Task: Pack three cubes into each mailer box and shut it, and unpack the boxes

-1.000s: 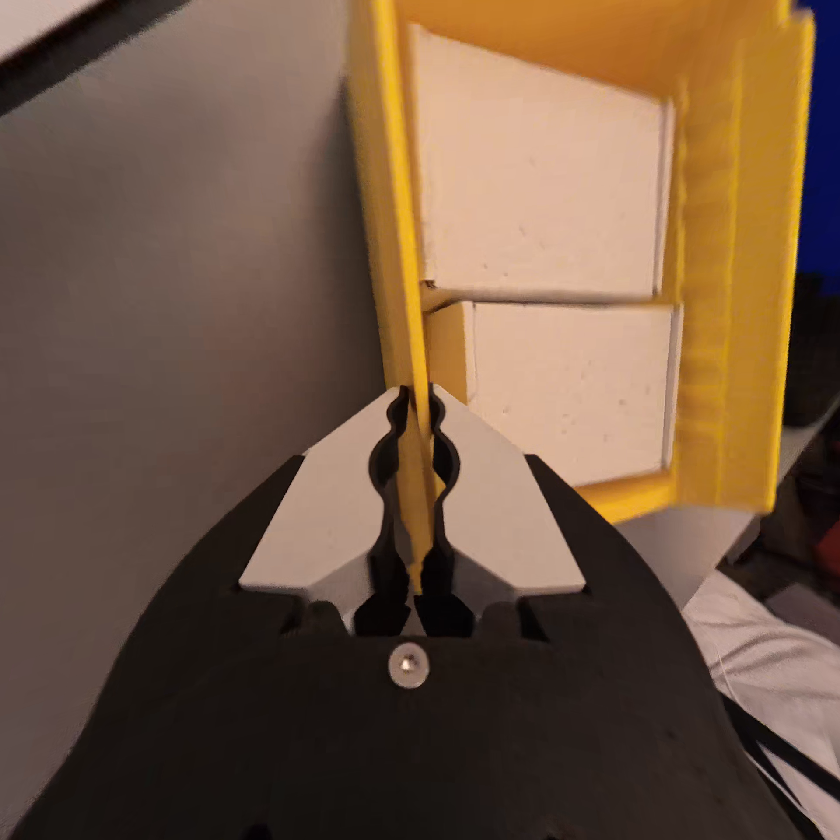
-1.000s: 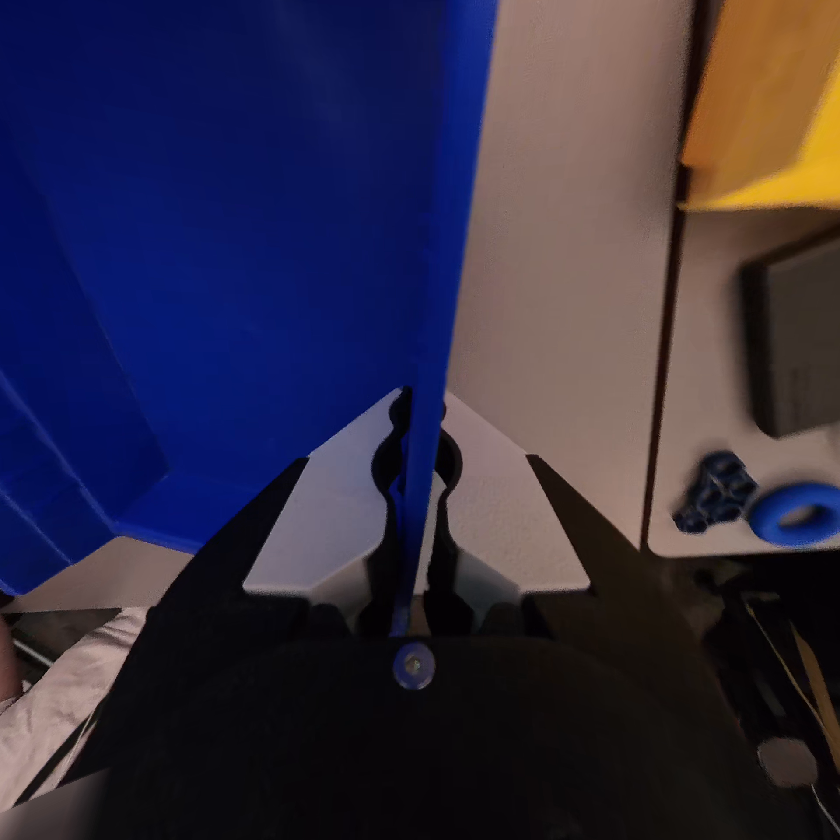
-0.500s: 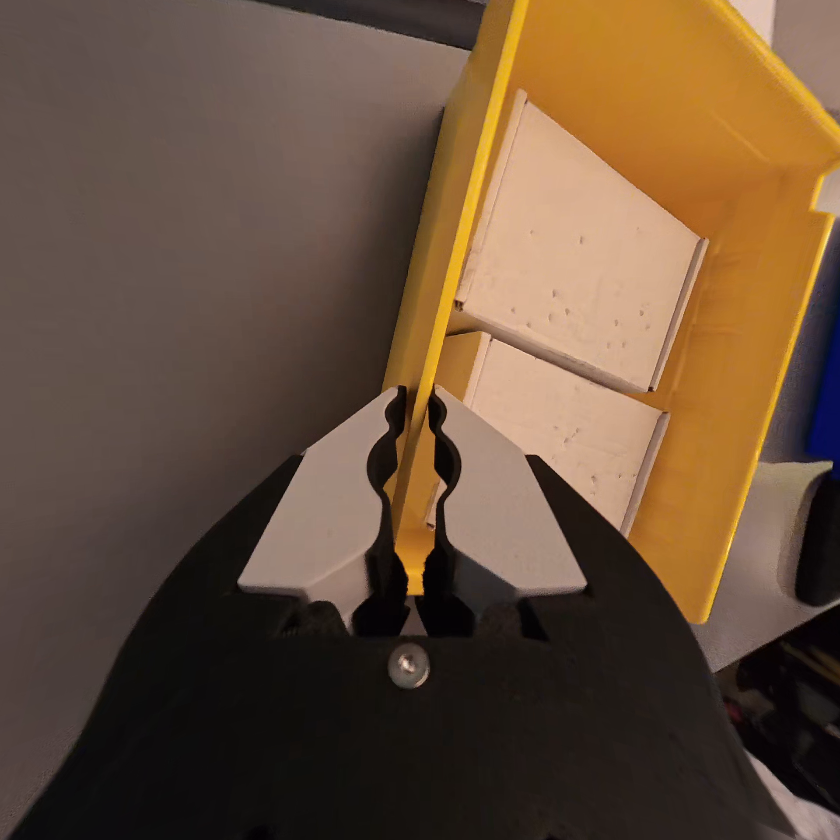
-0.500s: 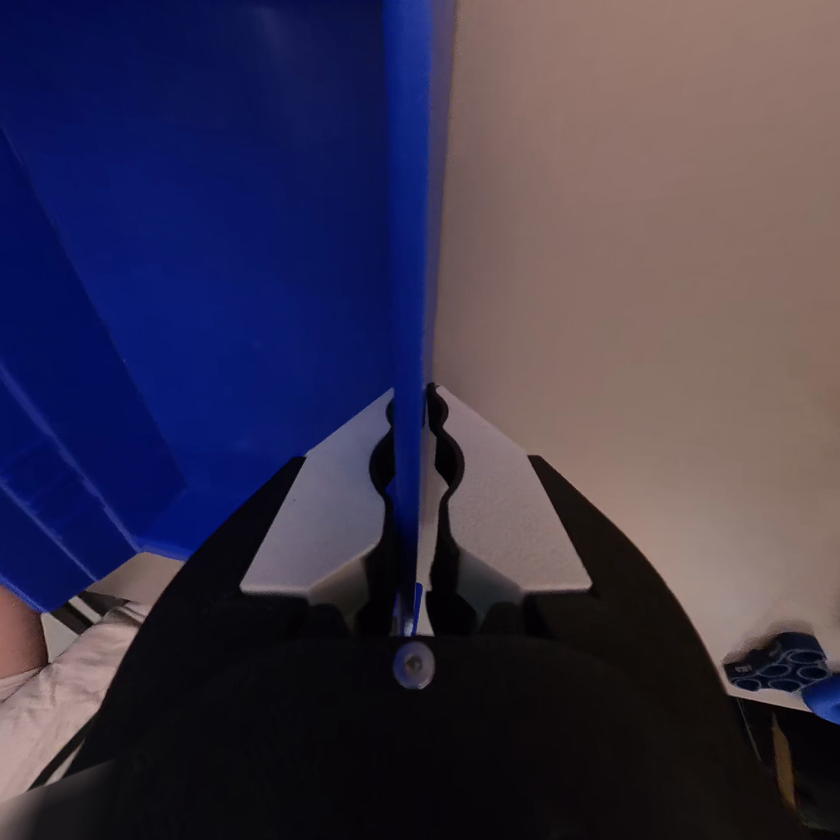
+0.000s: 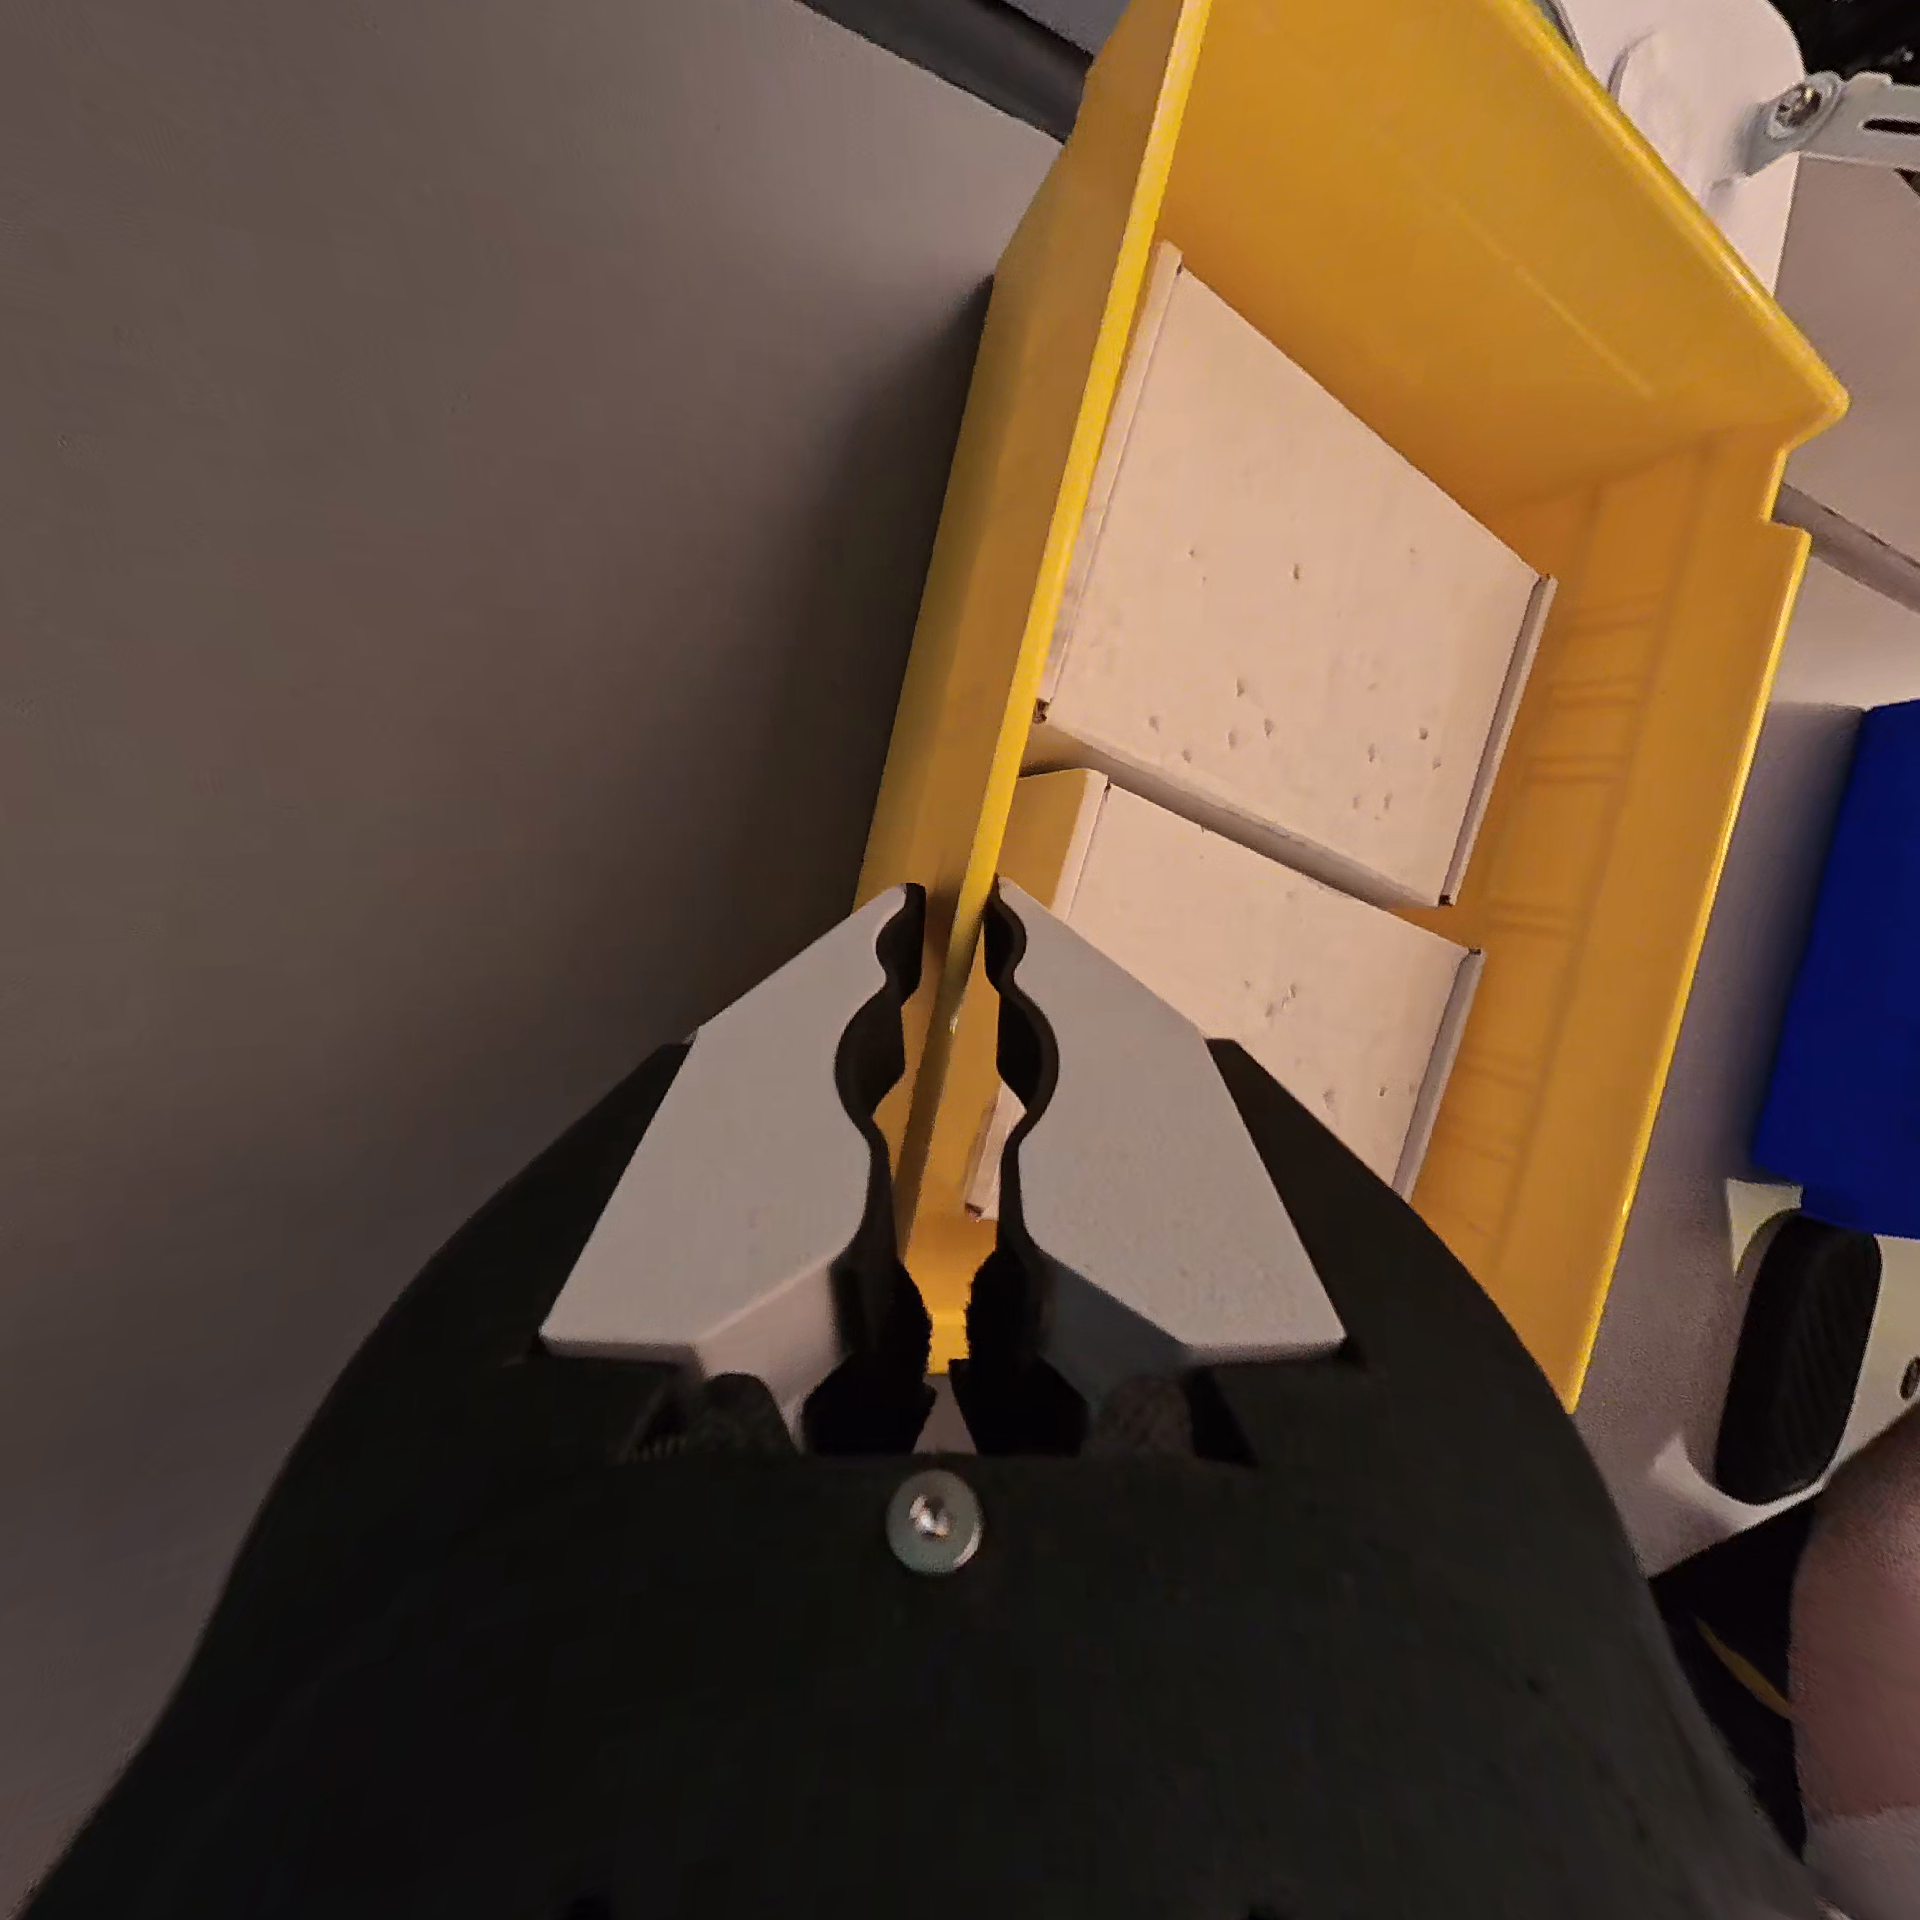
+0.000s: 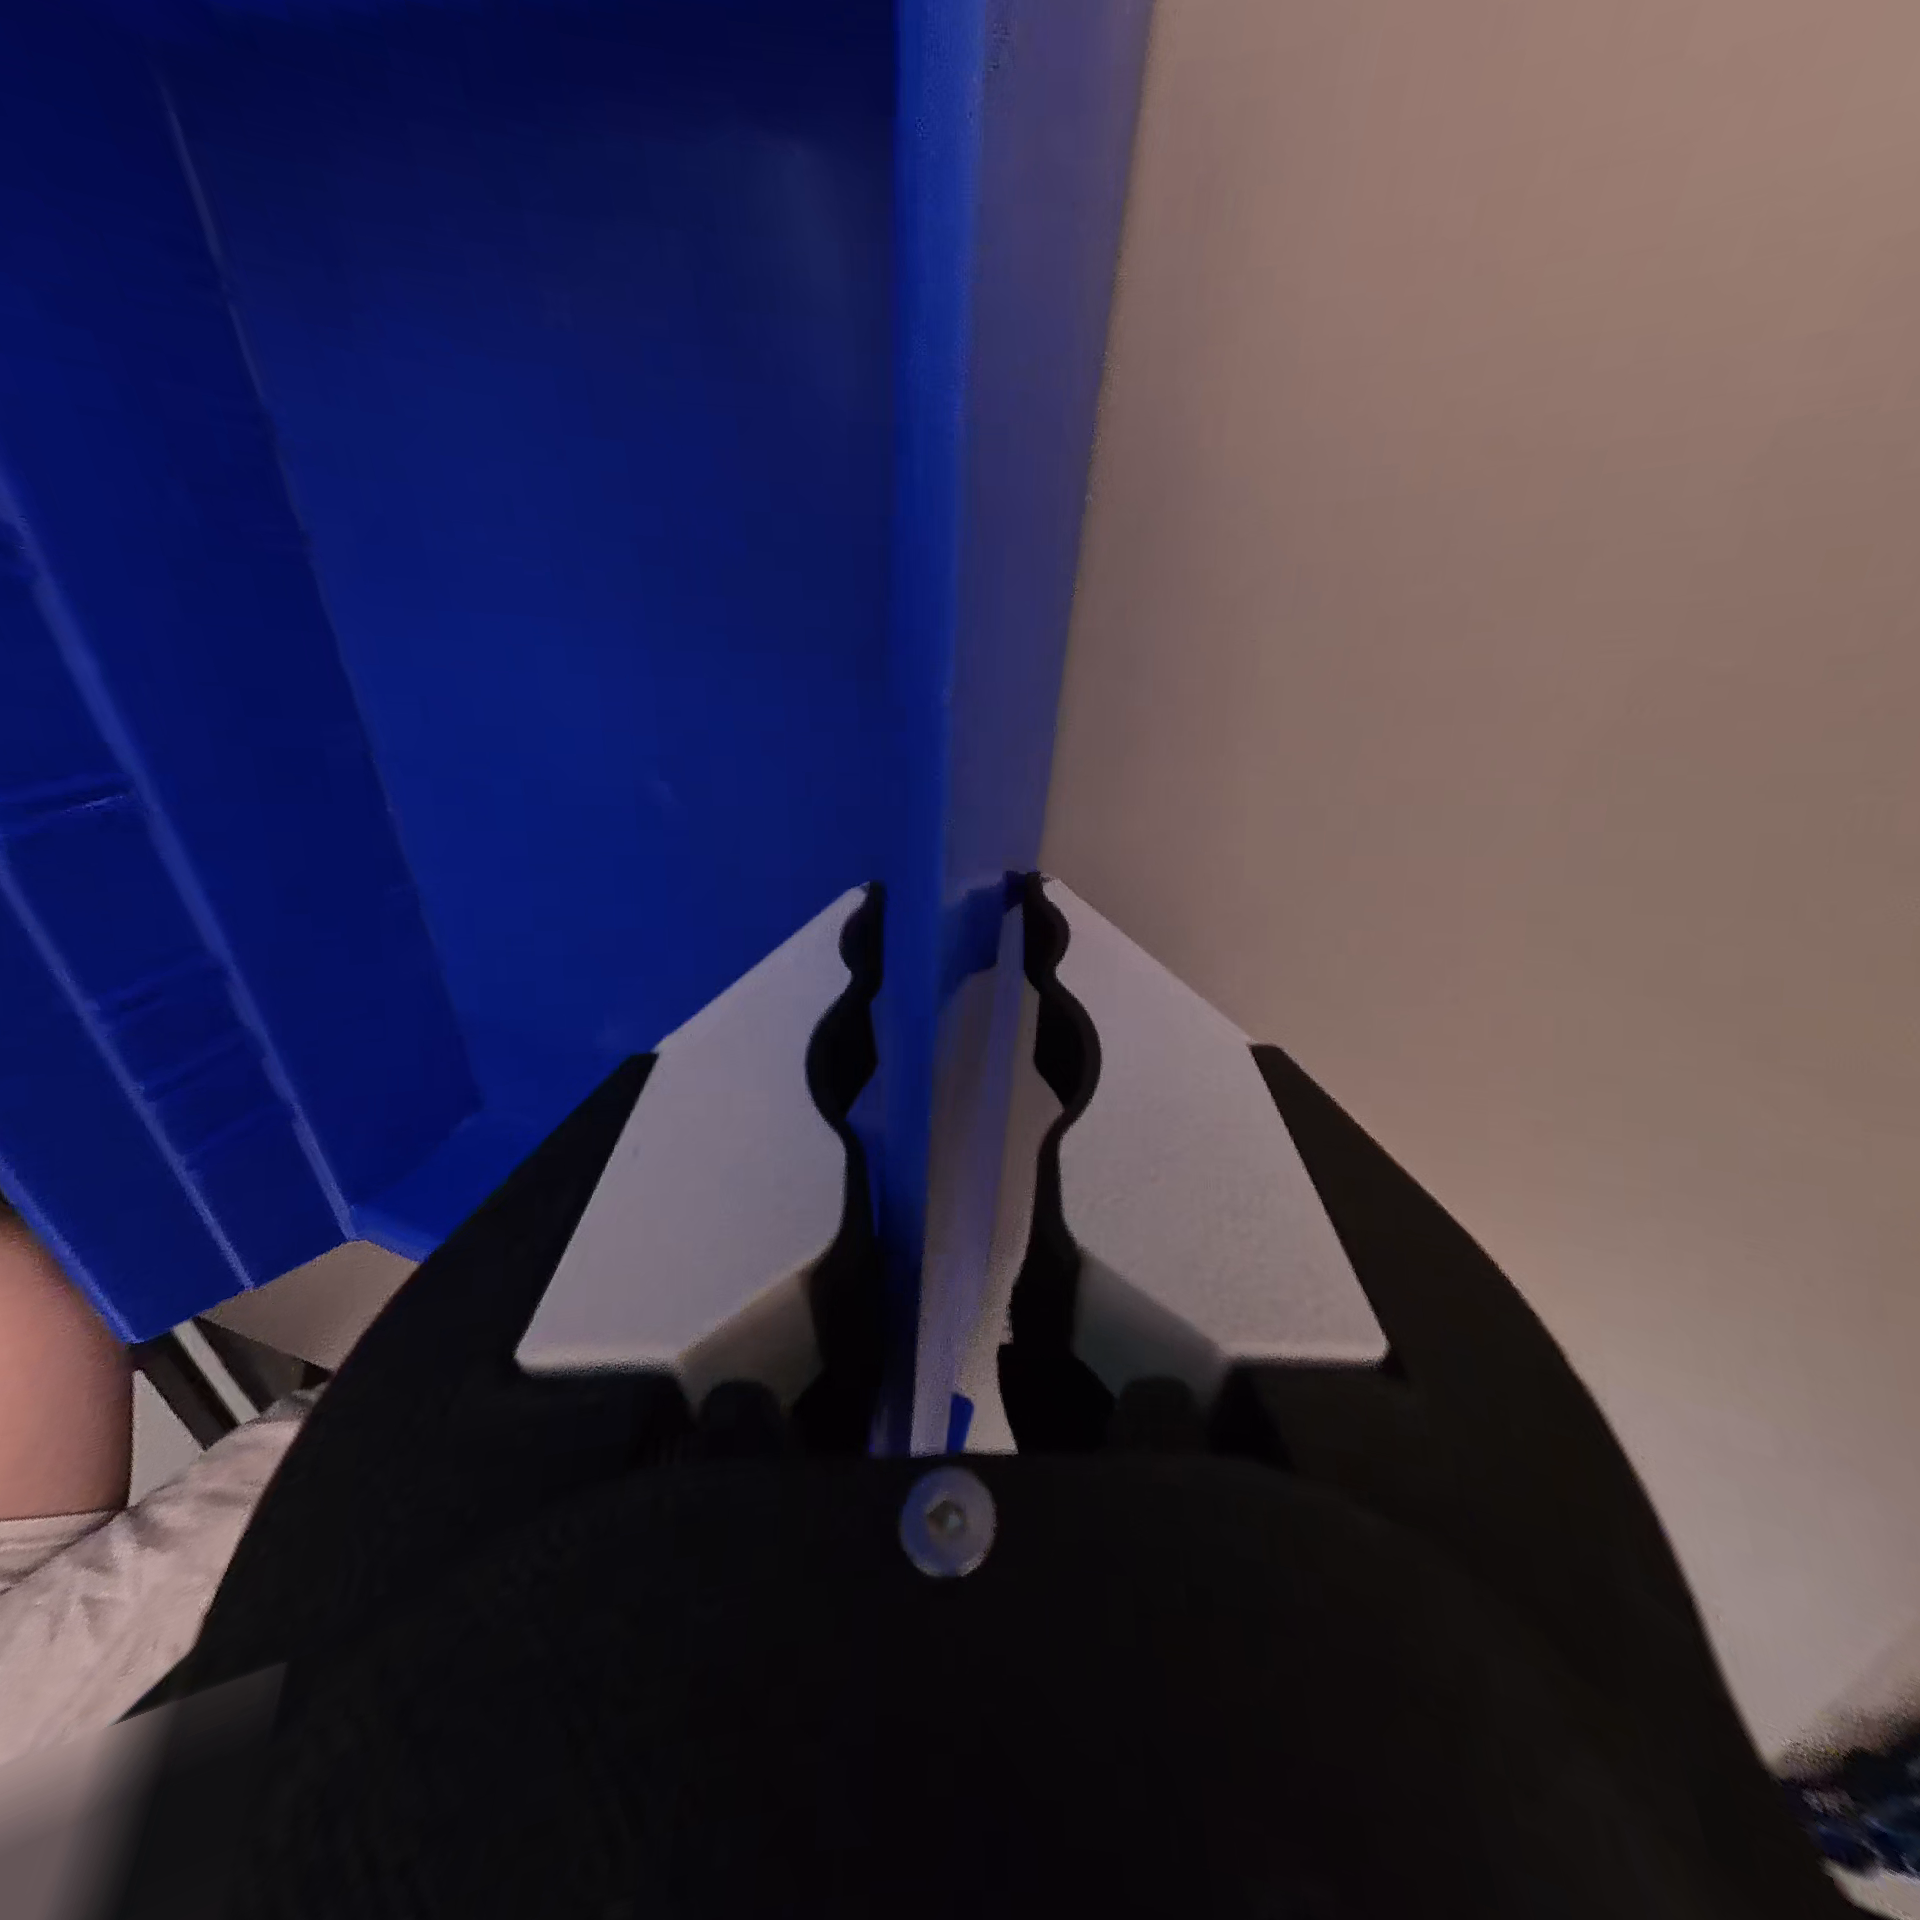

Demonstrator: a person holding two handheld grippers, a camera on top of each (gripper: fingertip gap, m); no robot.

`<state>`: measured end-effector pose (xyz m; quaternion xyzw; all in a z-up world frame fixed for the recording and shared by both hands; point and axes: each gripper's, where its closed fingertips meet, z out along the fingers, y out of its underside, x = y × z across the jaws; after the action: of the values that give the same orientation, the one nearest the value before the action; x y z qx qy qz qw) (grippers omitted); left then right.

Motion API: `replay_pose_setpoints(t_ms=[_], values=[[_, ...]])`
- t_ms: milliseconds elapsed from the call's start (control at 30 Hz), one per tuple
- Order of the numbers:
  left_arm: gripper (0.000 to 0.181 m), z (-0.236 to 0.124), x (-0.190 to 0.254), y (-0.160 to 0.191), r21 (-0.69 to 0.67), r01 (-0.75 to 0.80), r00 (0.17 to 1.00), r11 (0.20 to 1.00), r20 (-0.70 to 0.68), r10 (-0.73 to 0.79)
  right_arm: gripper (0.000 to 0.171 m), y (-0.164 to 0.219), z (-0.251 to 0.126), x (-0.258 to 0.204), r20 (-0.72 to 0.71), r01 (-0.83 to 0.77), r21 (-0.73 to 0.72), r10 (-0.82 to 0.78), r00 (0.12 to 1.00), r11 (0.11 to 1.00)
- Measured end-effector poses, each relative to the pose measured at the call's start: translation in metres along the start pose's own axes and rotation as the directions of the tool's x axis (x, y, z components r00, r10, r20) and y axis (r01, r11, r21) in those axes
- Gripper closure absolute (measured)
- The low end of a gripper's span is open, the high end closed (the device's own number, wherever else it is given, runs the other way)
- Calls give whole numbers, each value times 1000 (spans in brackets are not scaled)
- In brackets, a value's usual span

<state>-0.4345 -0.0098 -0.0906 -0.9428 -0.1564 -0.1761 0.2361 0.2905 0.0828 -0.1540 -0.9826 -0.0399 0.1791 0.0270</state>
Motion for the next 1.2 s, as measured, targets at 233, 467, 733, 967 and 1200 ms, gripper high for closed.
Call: replay_pose_setpoints(t_ms=[233,467,733,967,1200], values=[[171,-1,-5,-4,34,68,998,997,-7,-68,151,1,1,3,-50,70,-3,-70,996,998],[172,-8,-17,-1,64,112,992,992,50,-115,158,-1,1,7,-94,130,-23,-132,987,991],[173,-10,-5,19,-40,40,998,998,56,-37,165,1,2,10,-198,122,-57,-131,971,991],[172,-9,-9,13,-14,59,998,998,9,-59,166,4,0,12,-183,104,-52,-112,977,993],[174,-10,-14,9,-1,28,999,1000,43,-28,166,3,-1,15,-181,106,-43,-112,977,993]])
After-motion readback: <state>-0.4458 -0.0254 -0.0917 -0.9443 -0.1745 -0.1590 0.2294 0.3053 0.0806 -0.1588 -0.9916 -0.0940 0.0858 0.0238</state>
